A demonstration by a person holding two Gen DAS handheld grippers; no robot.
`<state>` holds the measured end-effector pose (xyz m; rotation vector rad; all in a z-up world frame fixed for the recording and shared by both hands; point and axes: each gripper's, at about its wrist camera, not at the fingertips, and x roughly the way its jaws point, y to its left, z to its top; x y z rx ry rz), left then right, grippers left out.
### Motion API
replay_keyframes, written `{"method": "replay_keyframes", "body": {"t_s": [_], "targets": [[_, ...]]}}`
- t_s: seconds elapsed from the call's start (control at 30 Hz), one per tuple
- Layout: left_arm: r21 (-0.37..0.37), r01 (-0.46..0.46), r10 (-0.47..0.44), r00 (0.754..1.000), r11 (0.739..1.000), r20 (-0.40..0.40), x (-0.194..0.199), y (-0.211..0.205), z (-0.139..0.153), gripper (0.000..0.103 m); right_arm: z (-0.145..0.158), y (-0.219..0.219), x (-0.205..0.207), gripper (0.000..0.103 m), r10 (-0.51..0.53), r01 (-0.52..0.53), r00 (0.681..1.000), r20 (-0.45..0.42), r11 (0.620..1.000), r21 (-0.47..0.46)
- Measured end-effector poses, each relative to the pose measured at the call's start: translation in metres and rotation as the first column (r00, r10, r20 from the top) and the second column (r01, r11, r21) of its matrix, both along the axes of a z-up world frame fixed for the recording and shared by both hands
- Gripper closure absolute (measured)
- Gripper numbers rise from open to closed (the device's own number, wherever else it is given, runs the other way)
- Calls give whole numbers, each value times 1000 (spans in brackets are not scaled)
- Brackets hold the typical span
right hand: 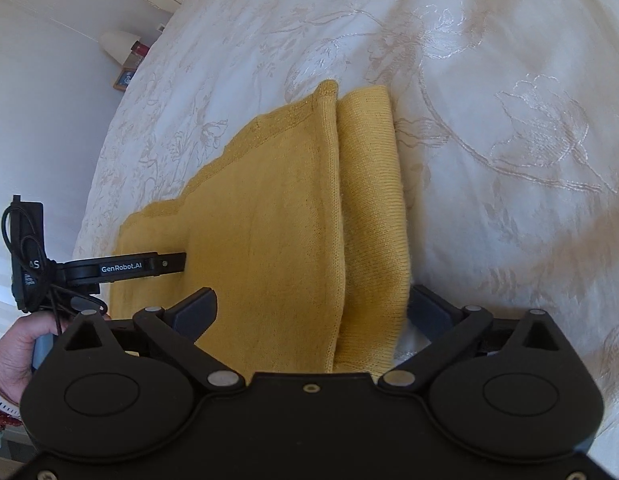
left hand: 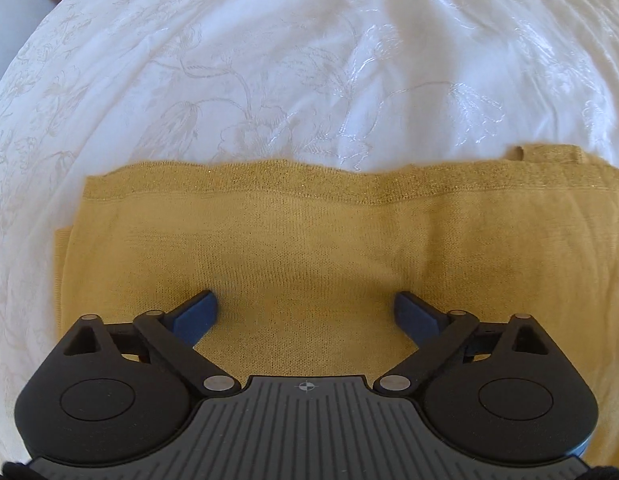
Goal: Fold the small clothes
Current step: 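Move the right tool to the yellow sweater's edge and grasp it, then lift the edge with the right tool, fold it over, release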
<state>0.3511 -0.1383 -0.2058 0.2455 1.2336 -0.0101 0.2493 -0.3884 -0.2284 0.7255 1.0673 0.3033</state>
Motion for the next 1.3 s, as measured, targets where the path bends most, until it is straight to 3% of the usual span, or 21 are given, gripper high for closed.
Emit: {"method": "replay_keyframes", "body": {"t_s": [0.1,0.17,0.33,0.4,0.47,0.57,0.77,1.07,1.3], "targets": [[-17,-7,7,1000,1000,3,-4,3,5,4,-1,-6,-1,1,-14,14,1000,-4,999,37],[-29,-10,11,1000,1000,12,-12,7,15,13,-2,-10,-1,1,-20,21,1000,-9,998,59],[-48,-19,22,997,999,69,-65,25,48,13,-1,-12,3,5,-15,18,999,-40,997,74],[-59,-41,45,997,997,68,-88,33,56,13,3,-7,4,21,-6,9,998,-55,999,54],[-72,-59,62,997,996,50,-110,43,62,13,5,-3,4,56,0,2,997,-76,1000,23],[-77,-87,89,996,993,20,-143,64,69,13,11,3,3,72,-5,3,996,-85,1000,-19],[-101,-137,138,990,985,1,-189,101,81,13,52,28,1,76,11,-16,999,-48,996,-93],[-176,-155,158,988,972,1,-198,147,85,13,127,111,24,77,136,-131,990,35,984,-120],[-216,-137,145,989,967,22,-198,178,88,13,140,201,45,78,205,-202,978,34,976,-87]]}}
